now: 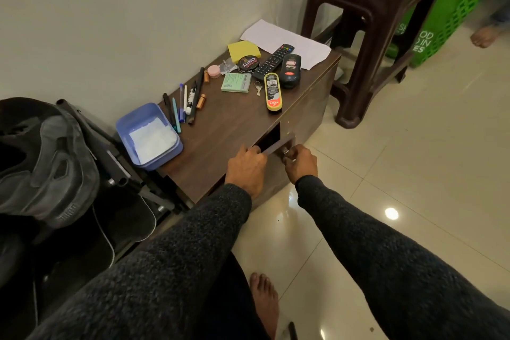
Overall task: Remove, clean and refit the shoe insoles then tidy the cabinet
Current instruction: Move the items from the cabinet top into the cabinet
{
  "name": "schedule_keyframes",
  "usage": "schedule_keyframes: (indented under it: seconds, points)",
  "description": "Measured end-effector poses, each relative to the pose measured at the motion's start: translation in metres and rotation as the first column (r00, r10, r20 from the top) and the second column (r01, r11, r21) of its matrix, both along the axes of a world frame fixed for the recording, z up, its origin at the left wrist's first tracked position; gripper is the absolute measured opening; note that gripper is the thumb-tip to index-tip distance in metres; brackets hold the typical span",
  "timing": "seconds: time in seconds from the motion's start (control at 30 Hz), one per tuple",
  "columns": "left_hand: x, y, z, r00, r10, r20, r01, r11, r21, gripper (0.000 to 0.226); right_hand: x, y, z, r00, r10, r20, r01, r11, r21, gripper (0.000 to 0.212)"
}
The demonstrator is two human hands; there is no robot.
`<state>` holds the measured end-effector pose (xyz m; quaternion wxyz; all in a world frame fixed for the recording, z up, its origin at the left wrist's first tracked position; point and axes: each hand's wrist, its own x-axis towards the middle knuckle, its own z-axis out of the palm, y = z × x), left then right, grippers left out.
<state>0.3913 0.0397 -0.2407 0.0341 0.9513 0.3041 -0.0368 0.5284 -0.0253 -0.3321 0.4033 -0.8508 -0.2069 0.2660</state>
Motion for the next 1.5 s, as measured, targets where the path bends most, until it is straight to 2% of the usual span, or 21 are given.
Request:
schedule_keyframes:
  seconds: [0.1,0.17,0.23,0.3,0.37,0.43,0.5,0.67,0.8,1.0,1.2,1.37,1.5]
  points:
    - [0.002,-0.014,-0.001,0.997,0.041,0.067,-0.039,0.999,-0.031,0.036,-0.003,-0.023,-0.001,1.000,-0.020,-0.014,0.020,1.000,-0.016,0.005]
    - [0.004,-0.020,-0.002,0.995,0.074,0.071,-0.071,0.997,-0.042,0.035,-0.007,-0.039,0.000,0.998,-0.020,0.059,0.020,1.000,-0.005,0.008]
    - [0.006,-0.022,-0.003,0.989,0.135,0.066,-0.130,0.989,-0.075,0.036,-0.013,-0.054,0.008,0.977,-0.057,0.205,0.043,0.996,0.075,0.020]
    - [0.009,-0.020,-0.005,0.967,0.239,0.087,-0.219,0.956,-0.193,0.036,-0.013,-0.066,0.015,0.941,-0.022,0.339,-0.027,0.990,0.138,0.046]
    - [0.008,-0.018,-0.004,0.940,0.326,0.100,-0.285,0.912,-0.294,0.033,-0.007,-0.071,0.023,0.872,0.162,0.462,-0.212,0.976,0.057,0.059]
    - [0.009,-0.018,-0.003,0.932,0.347,0.103,-0.300,0.901,-0.313,0.028,0.004,-0.071,0.029,0.728,0.325,0.604,-0.355,0.932,-0.074,0.054]
    - [0.010,-0.018,-0.002,0.934,0.339,0.112,-0.295,0.908,-0.297,0.025,0.012,-0.070,0.031,0.623,0.413,0.665,-0.408,0.896,-0.174,0.044]
    - [0.011,-0.020,0.005,0.942,0.324,0.084,-0.280,0.902,-0.330,0.023,0.011,-0.087,0.028,0.507,0.507,0.697,-0.450,0.845,-0.287,0.037]
    - [0.006,-0.031,0.013,0.953,0.300,0.039,-0.265,0.890,-0.371,0.022,0.003,-0.108,0.032,0.529,0.462,0.711,-0.415,0.872,-0.258,0.032]
    - [-0.017,-0.063,0.023,0.985,0.174,-0.019,-0.167,0.907,-0.386,0.019,-0.029,-0.157,0.035,0.536,0.482,0.693,-0.416,0.865,-0.280,0.024]
    - [-0.038,-0.092,0.045,0.969,-0.019,-0.246,-0.056,0.954,-0.296,0.020,-0.084,-0.209,0.040,0.558,0.532,0.636,-0.495,0.830,-0.259,0.007]
    - [-0.056,-0.104,0.055,0.923,-0.141,-0.358,0.037,0.958,-0.283,0.019,-0.128,-0.233,0.048,0.600,0.589,0.542,-0.596,0.781,-0.187,0.019]
    - [-0.067,-0.108,0.061,0.873,-0.221,-0.435,0.095,0.951,-0.293,0.019,-0.151,-0.236,0.049,0.599,0.649,0.469,-0.661,0.732,-0.168,0.022]
